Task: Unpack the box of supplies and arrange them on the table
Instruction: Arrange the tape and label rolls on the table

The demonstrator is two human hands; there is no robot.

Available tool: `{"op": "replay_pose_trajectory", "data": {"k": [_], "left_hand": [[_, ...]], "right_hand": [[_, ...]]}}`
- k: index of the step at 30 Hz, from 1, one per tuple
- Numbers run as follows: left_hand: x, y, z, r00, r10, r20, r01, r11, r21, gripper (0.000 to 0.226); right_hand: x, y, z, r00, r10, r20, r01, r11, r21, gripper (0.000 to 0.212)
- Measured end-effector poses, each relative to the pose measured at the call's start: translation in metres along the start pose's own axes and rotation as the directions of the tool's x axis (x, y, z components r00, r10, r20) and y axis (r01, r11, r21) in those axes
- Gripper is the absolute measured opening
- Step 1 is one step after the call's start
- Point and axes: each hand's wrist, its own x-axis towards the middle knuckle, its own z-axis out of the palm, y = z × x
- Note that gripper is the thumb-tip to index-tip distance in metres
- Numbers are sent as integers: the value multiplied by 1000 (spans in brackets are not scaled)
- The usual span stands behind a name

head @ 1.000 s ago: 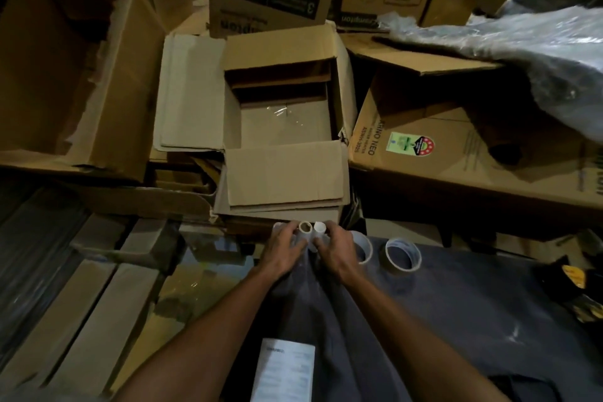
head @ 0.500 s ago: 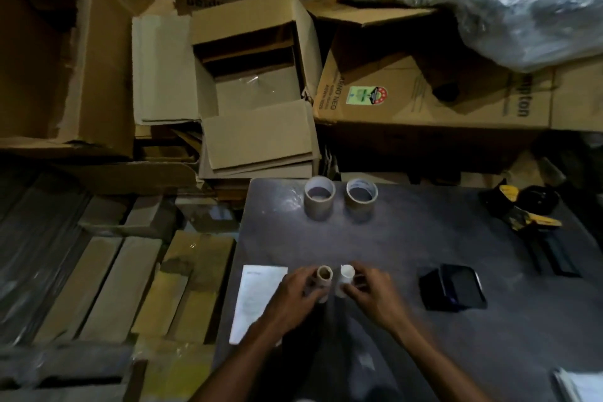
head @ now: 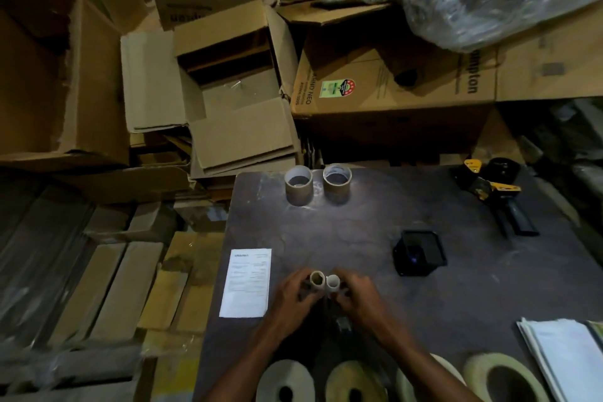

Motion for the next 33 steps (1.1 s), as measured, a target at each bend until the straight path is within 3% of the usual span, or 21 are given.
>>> {"op": "replay_pose_trajectory", "data": {"k": [13,16,20,27,30,33], "left_hand": [[10,-17,-11,998,20,59,-27,993,111,64],[20,-16,-18,999,37,32,-40,994,100,60],[48,-13,-31,997,73,-30,-71,995,66,48],[126,10,-63,989,98,-107,-83,986,142,49],[160,21,-74,986,128,-104,-104,972,209,51],[191,27,-85,975,204,-83,-175,945,275,49]], "right_hand": [[5,4,-2,991,112,74,-108,993,-56,25],[8,10,-6,979,184,87,-178,982,-69,34],[28,20,-17,966,247,72,-242,967,-76,61],[119,3,-51,968,249,-41,-252,962,-109,33],[166,-3,-62,981,176,-86,-187,970,-153,34],[205,-2,-66,974,192,-121,-215,951,-223,41]]}}
